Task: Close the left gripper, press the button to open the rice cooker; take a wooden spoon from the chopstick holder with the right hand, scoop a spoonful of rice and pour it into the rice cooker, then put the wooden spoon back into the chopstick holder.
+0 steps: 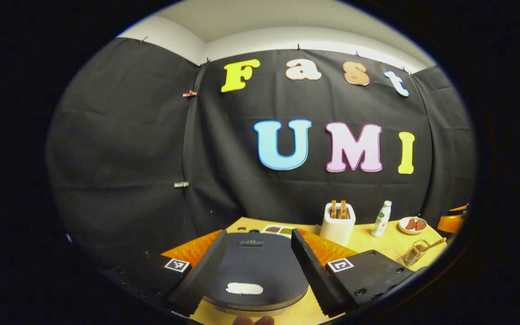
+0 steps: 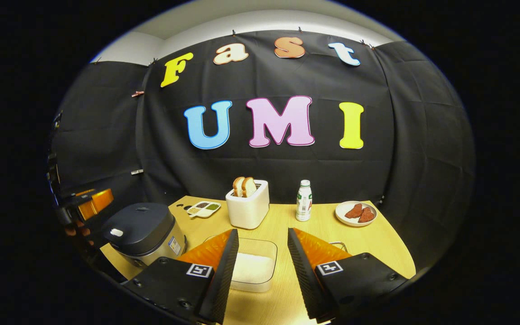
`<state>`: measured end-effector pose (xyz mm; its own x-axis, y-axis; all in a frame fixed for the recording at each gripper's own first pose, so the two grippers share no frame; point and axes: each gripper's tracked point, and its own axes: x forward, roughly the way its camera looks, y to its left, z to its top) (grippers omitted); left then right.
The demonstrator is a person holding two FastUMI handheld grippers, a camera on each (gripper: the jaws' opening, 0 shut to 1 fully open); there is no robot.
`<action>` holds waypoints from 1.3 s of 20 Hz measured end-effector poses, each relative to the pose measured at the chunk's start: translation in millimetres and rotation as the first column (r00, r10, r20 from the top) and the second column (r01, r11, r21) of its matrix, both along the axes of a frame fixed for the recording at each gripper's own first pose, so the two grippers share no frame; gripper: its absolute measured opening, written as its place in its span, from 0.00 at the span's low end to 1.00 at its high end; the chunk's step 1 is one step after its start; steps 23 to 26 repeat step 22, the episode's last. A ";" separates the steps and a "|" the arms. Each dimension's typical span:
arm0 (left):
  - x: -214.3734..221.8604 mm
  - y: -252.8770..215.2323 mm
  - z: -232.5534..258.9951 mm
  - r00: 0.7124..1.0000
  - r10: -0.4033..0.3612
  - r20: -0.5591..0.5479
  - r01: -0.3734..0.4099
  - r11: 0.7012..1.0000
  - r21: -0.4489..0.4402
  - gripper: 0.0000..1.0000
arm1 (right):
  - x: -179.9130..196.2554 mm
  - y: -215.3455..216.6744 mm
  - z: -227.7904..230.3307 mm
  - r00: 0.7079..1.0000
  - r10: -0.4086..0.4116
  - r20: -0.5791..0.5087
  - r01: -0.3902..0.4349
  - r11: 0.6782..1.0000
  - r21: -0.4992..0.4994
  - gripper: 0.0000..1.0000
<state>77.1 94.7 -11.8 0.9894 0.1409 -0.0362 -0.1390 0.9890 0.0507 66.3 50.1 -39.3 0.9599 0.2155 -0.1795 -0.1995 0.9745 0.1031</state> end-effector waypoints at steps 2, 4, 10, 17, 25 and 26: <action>-1.3 -9.1 23.3 0.999 -0.011 0.040 0.010 1.000 0.018 0.95 | 0.0 -3.5 5.8 1.000 -0.002 0.012 0.002 1.000 0.006 0.69; -5.2 -18.4 39.7 0.998 -0.014 0.063 0.011 0.999 0.042 0.95 | 1.3 -6.5 13.5 1.000 -0.005 0.028 0.005 1.000 0.018 0.69; -34.3 -51.1 49.3 0.998 -0.039 0.054 0.039 0.999 -0.004 0.94 | 2.0 -9.8 39.0 0.995 -0.011 0.097 0.007 0.999 0.039 0.69; -55.0 -54.4 44.1 0.998 -0.011 0.062 0.012 1.000 -0.005 0.94 | 6.9 -10.2 42.9 0.994 -0.018 0.103 0.012 0.998 0.059 0.69; -66.3 -58.3 38.1 0.999 -0.006 0.054 0.008 0.999 -0.035 0.92 | 17.7 -4.8 50.9 0.994 -0.011 0.112 0.005 0.998 0.060 0.70; -66.3 -58.3 38.1 0.999 -0.006 0.054 0.008 0.999 -0.035 0.92 | 17.7 -4.8 50.9 0.994 -0.011 0.112 0.005 0.998 0.060 0.70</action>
